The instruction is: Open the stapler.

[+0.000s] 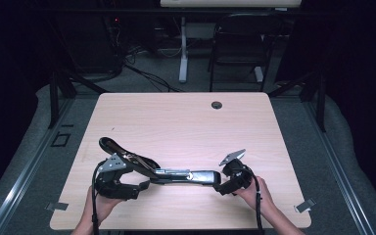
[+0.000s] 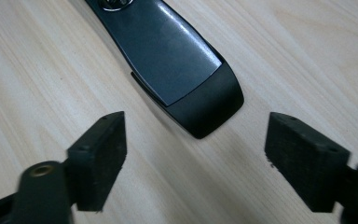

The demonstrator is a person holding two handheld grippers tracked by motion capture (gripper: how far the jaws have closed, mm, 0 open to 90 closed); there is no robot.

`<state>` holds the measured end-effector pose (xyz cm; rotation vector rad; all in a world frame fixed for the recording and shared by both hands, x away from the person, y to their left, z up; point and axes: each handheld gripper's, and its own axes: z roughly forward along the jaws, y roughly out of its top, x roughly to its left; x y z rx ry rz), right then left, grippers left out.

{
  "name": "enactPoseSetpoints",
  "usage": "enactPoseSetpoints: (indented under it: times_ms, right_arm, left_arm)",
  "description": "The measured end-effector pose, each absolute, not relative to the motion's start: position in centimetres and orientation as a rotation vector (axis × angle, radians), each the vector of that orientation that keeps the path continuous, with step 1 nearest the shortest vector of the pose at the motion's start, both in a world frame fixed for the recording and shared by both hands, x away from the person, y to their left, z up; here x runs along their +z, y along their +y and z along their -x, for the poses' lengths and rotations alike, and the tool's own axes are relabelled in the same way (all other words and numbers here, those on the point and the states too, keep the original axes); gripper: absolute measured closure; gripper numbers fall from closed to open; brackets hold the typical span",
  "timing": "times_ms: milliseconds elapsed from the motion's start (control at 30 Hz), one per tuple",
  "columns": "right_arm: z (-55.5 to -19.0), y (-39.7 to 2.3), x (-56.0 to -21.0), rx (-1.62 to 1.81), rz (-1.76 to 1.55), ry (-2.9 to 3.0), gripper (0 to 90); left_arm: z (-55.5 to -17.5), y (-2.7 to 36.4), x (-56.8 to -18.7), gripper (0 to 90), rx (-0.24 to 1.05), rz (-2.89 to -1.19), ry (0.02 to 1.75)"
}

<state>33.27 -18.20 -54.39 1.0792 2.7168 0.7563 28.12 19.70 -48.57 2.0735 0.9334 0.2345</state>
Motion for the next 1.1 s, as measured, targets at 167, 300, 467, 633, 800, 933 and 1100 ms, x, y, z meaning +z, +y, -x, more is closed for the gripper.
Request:
enactPoseSetpoints:
  times_ms: [167,300,467,633,800,933,1100]
  right_arm:
    - [-33.4,-18.7,-54.1,0.752,-1.101,2.704,11.4]
    - [-33.7,-19.4,-54.0,0.753,-1.123,2.708,7.5]
    - [-34.0,-20.2,-53.9,0.773,-1.104,2.751,9.5]
    - [-34.4,-20.9,-53.6,0.809,-1.095,2.797,9.1]
    - [-34.6,-21.5,-53.6,0.758,-1.119,2.787,9.5]
    - [-35.0,-22.0,-53.5,0.708,-1.220,2.801,7.3]
    - [-35.2,-22.8,-53.2,0.709,-1.288,2.762,5.4]
  left_arm:
    - [-28.3,19.6,-48.9,12.2,0.207,-2.099,0.948]
    - [-28.7,19.5,-49.4,5.1,0.157,-2.140,0.962]
    - [-29.1,19.7,-50.0,0.4,0.149,-2.168,0.978]
    - [-29.1,19.9,-49.9,0.3,0.167,-2.162,0.983]
    - [-28.8,20.3,-50.2,0.3,0.168,-2.186,1.000]
    - [-28.8,21.2,-50.3,0.2,0.167,-2.186,1.025]
    - [-29.0,21.2,-50.6,0.2,0.150,-2.203,1.032]
